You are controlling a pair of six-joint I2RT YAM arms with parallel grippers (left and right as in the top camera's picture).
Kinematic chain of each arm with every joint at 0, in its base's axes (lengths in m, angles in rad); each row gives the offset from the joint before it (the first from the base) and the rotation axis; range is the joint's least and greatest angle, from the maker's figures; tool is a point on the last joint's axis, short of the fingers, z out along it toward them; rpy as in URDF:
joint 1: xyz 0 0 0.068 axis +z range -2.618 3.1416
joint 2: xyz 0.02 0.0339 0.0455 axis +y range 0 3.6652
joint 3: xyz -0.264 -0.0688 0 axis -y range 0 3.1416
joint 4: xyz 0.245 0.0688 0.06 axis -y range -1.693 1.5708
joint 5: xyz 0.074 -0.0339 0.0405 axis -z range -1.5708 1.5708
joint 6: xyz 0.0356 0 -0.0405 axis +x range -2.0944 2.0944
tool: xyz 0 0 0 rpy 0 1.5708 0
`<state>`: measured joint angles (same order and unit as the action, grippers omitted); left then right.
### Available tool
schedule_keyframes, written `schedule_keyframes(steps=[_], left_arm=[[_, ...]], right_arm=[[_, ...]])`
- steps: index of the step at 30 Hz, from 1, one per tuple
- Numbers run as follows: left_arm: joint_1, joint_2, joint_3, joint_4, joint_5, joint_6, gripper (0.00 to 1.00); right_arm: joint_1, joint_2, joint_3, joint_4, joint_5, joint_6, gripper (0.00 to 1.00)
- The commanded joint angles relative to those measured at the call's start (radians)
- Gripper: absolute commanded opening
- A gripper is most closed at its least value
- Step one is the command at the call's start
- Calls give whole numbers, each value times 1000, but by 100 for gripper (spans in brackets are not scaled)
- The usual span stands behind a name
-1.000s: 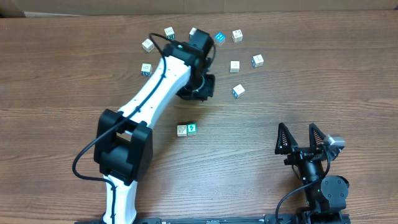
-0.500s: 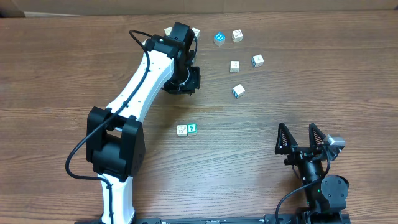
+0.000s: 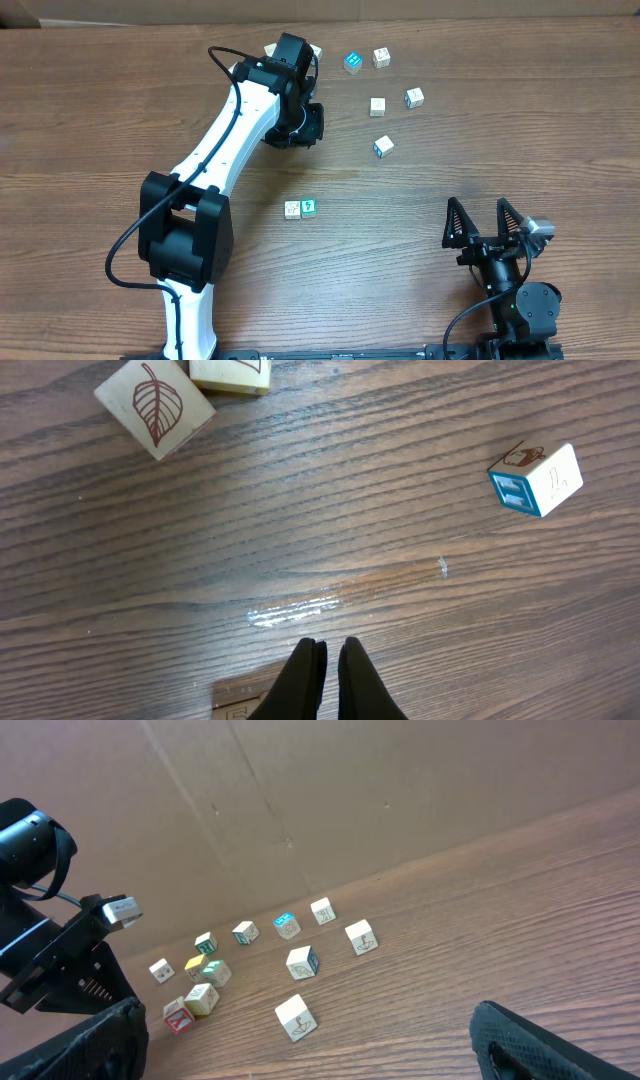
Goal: Form a circle
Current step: 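Raise the left gripper and move it up to the block arc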
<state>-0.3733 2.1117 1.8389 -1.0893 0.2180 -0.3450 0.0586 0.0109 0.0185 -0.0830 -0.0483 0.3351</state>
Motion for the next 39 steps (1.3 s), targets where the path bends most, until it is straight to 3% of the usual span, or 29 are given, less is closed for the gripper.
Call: schedule_keyframes(steps=[1, 23, 39], left_arm=[[0, -6, 24, 10, 18, -18, 6], [0, -6, 24, 132, 15, -18, 13], [0, -6, 24, 416, -119, -17, 17]], right_arm=[[-8, -8, -10, 2, -6, -11, 100], [-8, -8, -10, 2, -6, -11, 100], [-8, -8, -10, 2, -6, -11, 100]])
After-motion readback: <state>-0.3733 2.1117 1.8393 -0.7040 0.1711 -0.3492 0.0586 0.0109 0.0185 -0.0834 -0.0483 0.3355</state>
